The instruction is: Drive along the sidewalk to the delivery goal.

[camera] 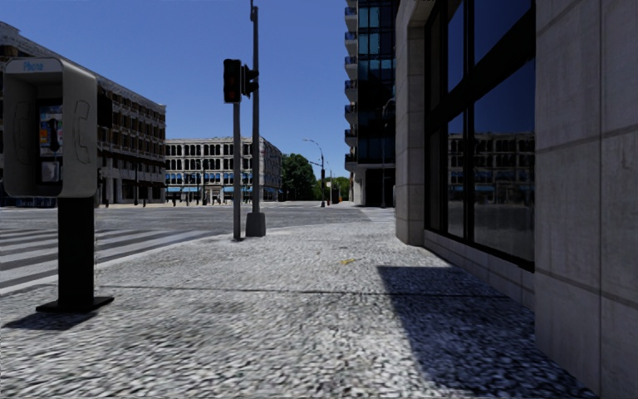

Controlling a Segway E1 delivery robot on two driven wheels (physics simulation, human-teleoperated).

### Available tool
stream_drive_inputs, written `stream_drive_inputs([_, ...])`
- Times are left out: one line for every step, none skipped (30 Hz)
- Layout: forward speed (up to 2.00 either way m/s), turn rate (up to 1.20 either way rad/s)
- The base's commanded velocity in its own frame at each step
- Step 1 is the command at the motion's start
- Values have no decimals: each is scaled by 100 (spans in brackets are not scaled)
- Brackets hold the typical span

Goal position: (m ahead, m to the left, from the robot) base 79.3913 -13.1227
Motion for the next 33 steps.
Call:
stream_drive_inputs([200, 0])
stream_drive_inputs([200, 0])
stream_drive_inputs([200, 0])
stream_drive_inputs([200, 0])
stream_drive_inputs([200, 0])
stream_drive_inputs([200, 0])
stream_drive_inputs([200, 0])
stream_drive_inputs([200, 0])
stream_drive_inputs([200, 0])
stream_drive_inputs([200, 0])
stream_drive_inputs([200, 0])
stream_drive_inputs([200, 0])
stream_drive_inputs([200, 0])
stream_drive_inputs([200, 0])
stream_drive_inputs([200, 0])
stream_drive_inputs([200, 0])
stream_drive_inputs([200, 0])
stream_drive_inputs([200, 0])
stream_drive_inputs([200, 0])
stream_drive_inputs([200, 0])
stream_drive_inputs([200, 0])
stream_drive_inputs([200, 0])
stream_drive_inputs([200, 0])
stream_drive_inputs([200, 0])
stream_drive_inputs([200, 0])
stream_drive_inputs([200, 0])
stream_drive_inputs([200, 0])
stream_drive_inputs([200, 0])
stream_drive_inputs([200, 0])
stream_drive_inputs([200, 0])
stream_drive_inputs([200, 0])
stream_drive_inputs([200, -2])
stream_drive_inputs([200, -2])
